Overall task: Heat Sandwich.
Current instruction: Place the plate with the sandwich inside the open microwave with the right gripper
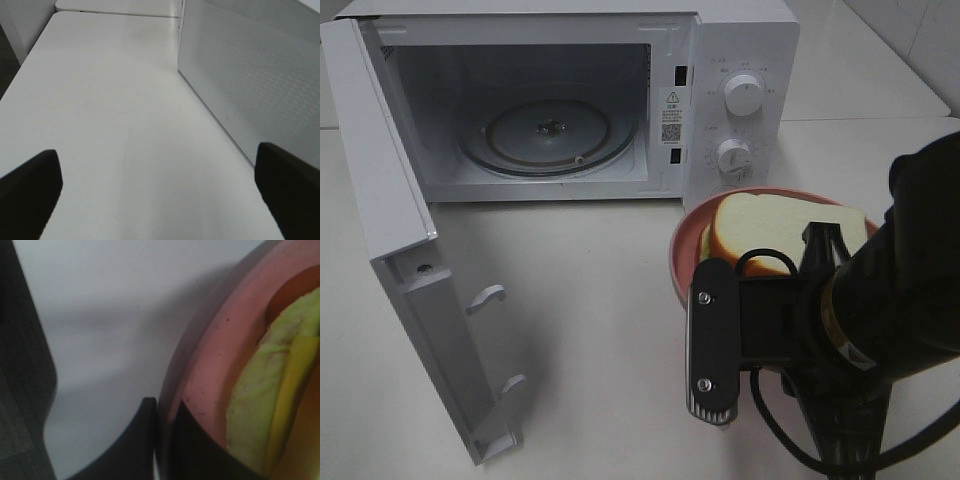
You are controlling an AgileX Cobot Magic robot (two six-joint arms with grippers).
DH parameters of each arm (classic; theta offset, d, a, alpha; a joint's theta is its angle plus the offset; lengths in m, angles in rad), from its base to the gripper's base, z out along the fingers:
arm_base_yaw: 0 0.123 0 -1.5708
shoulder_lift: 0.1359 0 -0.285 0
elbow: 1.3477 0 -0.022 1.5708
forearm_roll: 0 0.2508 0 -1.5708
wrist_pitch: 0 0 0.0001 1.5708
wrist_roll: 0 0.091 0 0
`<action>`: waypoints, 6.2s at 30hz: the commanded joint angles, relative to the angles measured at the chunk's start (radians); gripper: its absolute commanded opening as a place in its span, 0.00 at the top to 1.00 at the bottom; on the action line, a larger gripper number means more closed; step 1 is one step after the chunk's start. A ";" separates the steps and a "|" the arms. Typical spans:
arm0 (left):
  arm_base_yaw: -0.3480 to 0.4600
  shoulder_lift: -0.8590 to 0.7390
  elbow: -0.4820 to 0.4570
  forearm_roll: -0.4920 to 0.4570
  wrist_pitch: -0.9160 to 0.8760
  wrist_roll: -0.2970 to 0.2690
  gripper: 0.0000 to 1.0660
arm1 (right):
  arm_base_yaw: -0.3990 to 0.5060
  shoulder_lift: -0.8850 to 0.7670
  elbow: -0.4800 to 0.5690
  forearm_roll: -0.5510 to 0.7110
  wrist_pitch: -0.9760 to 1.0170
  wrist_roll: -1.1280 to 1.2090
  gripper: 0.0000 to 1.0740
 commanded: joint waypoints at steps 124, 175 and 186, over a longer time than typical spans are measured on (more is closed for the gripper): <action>-0.005 -0.023 0.004 -0.002 -0.009 0.000 0.05 | -0.256 0.766 -1.141 0.373 0.041 -1.242 0.99; -0.005 -0.023 0.004 -0.002 -0.009 0.000 0.05 | -0.290 1.014 -1.507 0.285 0.079 -0.980 0.92; -0.005 -0.023 0.004 -0.002 -0.009 0.000 0.05 | -0.287 1.014 -1.505 0.258 0.095 -0.842 0.29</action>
